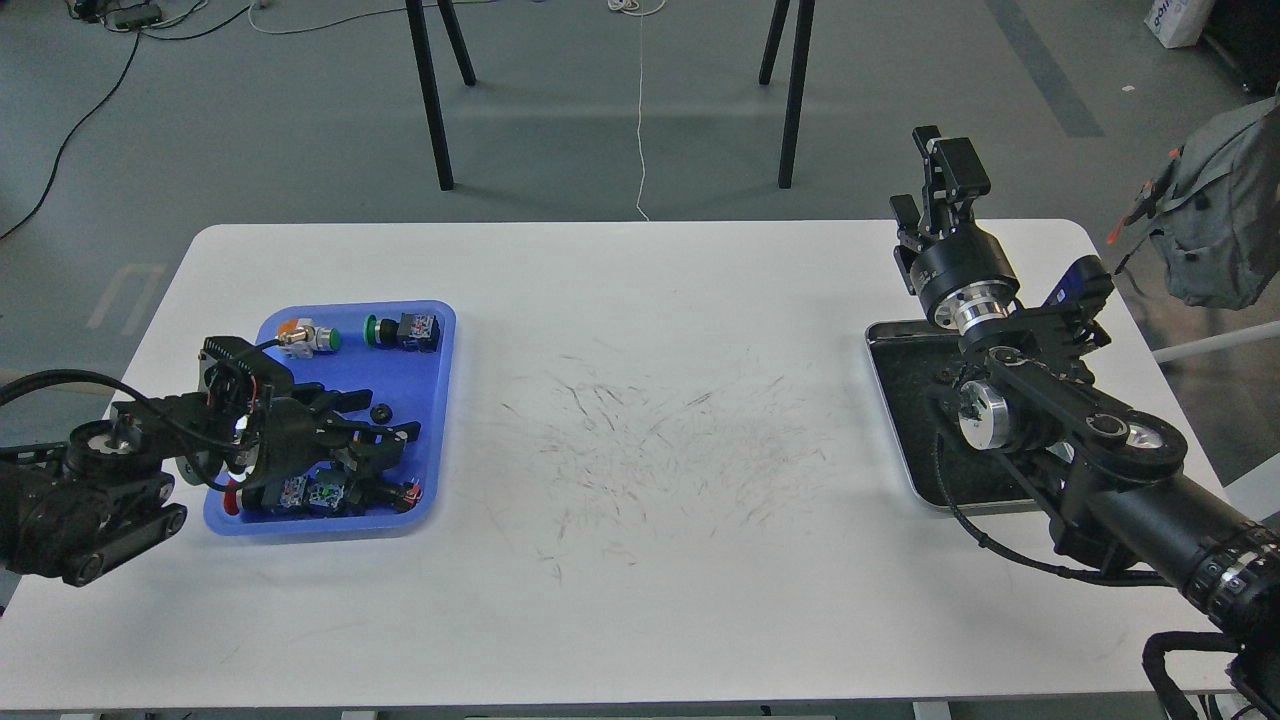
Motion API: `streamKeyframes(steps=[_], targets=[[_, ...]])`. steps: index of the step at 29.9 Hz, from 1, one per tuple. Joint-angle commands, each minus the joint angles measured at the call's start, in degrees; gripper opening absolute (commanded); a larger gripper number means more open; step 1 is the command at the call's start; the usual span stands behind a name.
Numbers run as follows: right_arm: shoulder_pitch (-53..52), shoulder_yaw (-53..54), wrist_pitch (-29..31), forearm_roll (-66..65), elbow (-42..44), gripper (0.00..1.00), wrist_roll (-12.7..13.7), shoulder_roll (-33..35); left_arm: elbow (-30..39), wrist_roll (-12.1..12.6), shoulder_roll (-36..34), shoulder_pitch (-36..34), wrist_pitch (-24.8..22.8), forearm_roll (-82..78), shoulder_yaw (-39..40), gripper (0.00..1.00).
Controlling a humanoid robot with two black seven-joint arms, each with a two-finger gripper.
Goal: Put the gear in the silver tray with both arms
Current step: 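Lower the left gripper into the blue tray and grasp a black gear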
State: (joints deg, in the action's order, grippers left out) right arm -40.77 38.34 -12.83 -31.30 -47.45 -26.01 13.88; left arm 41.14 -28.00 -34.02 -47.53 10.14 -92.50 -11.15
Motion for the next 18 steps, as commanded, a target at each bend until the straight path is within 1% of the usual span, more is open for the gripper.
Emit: streamKeyframes(steps=[1, 6, 12, 15, 18], targets=[[0.1, -0.1, 0.0, -0.1, 0.0, 0.89, 0.0, 0.0, -0.4, 0.0, 0.0, -0.1, 0.3, -0.1, -0.1, 0.76], [0.1, -0.4, 0.0, -0.1, 0.0, 0.89, 0.0, 0.0, -0.5, 0.0, 0.1, -0.4, 1.2, -0.2, 0.0, 0.71], [0.1, -0.5, 0.0, -0.1, 0.0, 0.89, 0.0, 0.0, -0.1, 0.0, -0.3, -0.4, 1.6, -0.4, 0.0, 0.69], [0.0, -0.5, 0.0, -0.1, 0.0, 0.89, 0.0, 0.0, 0.1, 0.0, -0.3, -0.3, 2.0, -0.4, -0.1, 0.66], [0.0, -0.6, 0.0, -0.1, 0.0, 0.89, 0.0, 0.0, 0.3, 0.0, -0.3, -0.3, 2.0, -0.4, -0.1, 0.60]])
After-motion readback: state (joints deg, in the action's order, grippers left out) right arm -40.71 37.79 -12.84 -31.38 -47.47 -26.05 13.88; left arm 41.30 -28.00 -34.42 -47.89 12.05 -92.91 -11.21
